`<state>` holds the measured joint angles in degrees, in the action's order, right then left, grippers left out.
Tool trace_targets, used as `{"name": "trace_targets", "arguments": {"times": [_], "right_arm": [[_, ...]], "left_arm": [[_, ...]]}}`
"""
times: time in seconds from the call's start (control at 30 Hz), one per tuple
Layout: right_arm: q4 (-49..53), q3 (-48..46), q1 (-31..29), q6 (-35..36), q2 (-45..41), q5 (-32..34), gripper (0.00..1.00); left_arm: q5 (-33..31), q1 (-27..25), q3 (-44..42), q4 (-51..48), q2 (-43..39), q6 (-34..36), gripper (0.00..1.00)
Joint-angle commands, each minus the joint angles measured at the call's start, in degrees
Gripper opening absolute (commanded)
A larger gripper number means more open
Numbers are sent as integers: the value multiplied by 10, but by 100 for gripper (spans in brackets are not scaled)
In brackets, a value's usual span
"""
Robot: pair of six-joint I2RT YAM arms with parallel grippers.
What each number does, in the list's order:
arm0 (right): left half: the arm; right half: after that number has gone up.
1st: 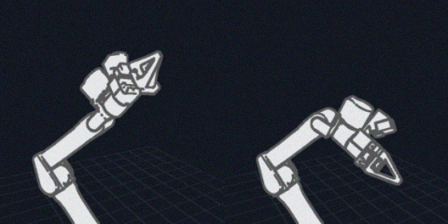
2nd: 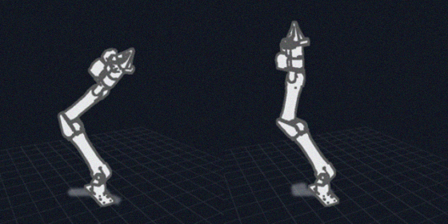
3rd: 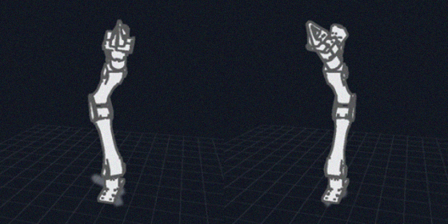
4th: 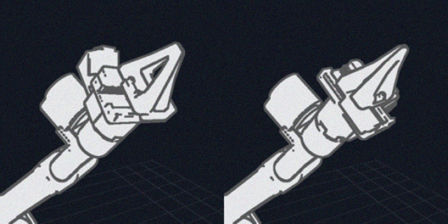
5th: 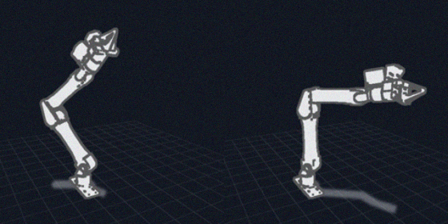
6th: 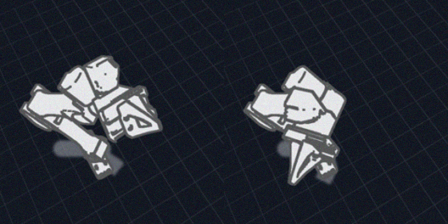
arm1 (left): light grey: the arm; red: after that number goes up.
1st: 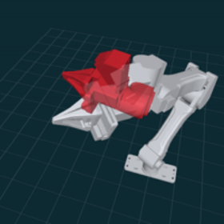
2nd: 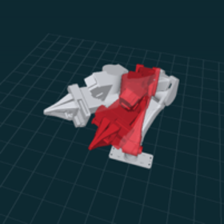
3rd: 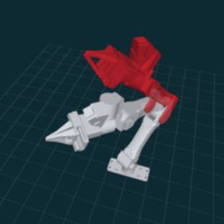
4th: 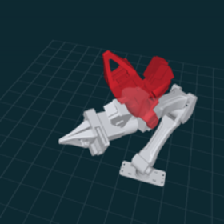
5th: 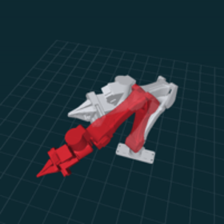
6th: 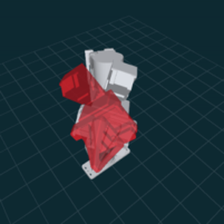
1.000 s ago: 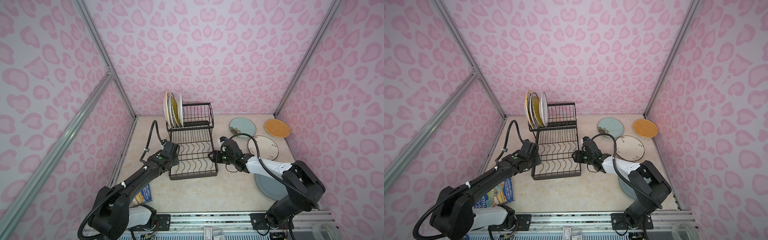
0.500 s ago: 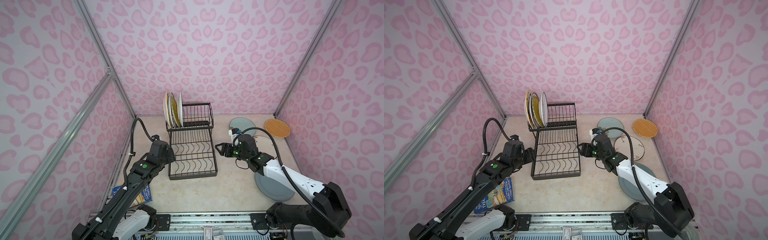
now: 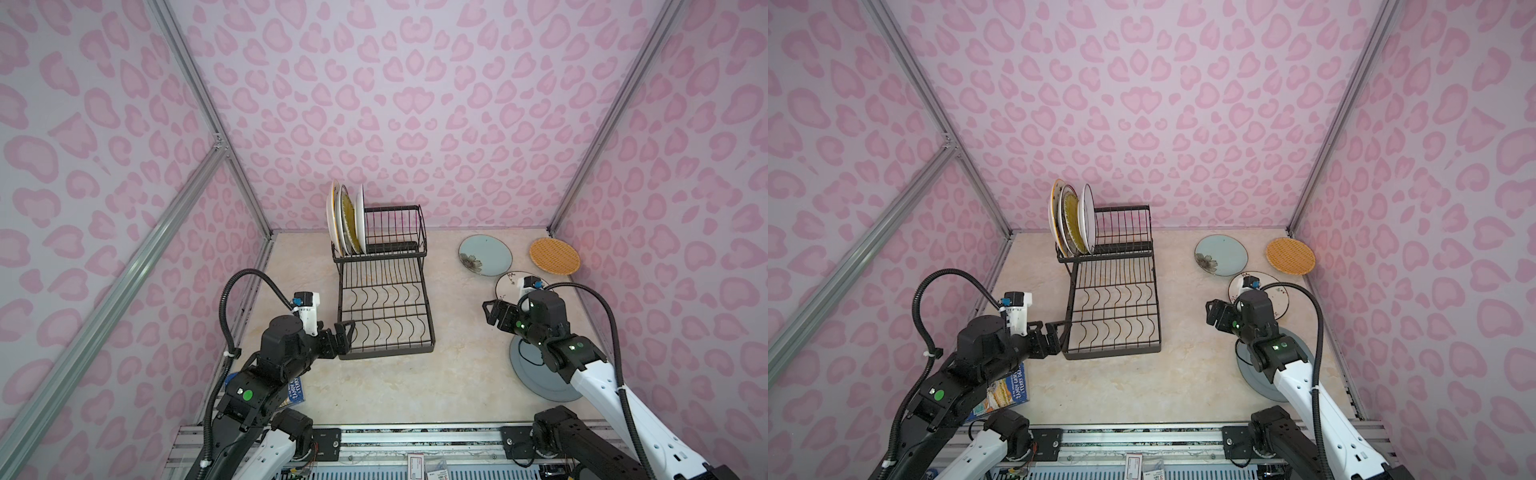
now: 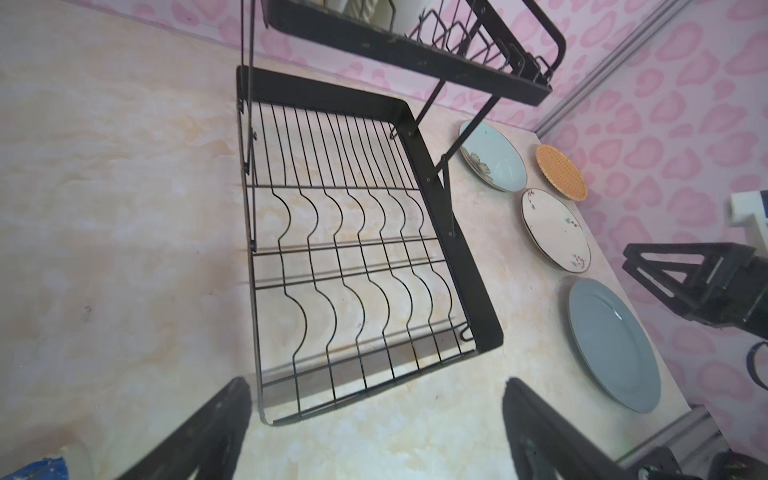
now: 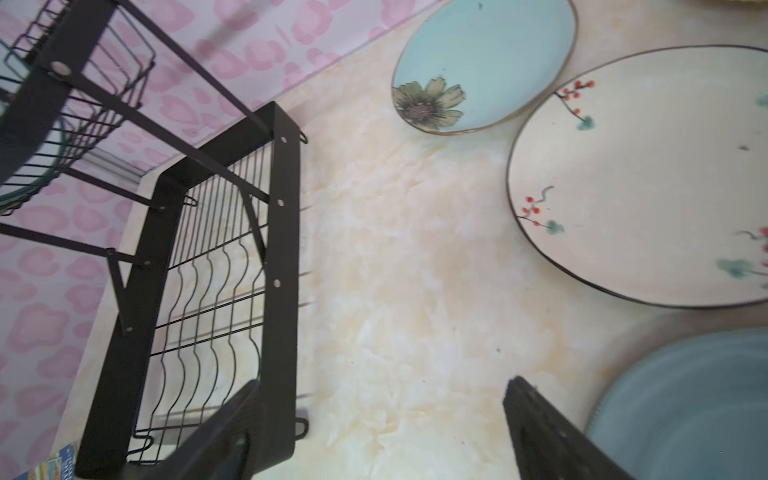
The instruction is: Load the plates into the dish rack
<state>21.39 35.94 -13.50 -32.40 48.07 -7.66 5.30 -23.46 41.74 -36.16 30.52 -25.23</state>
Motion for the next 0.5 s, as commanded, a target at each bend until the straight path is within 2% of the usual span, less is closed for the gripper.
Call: {"name": "trace_targets", "arguments": {"times": [0.0, 0.27, 0.4, 0.47], "right_arm": [[66, -13, 47, -13, -20, 31, 96], [132, -29, 240, -23, -32, 27, 98], [140, -49, 347, -32, -51, 9, 98], [143, -59, 382, -43, -68, 17, 98]], "left_arm": [[45, 1, -18, 13, -14, 15, 96], [59, 1, -22, 14, -23, 19, 96], [74, 1, -25, 20, -27, 21, 96], [83, 1, -26, 21, -26, 23, 97]]}}
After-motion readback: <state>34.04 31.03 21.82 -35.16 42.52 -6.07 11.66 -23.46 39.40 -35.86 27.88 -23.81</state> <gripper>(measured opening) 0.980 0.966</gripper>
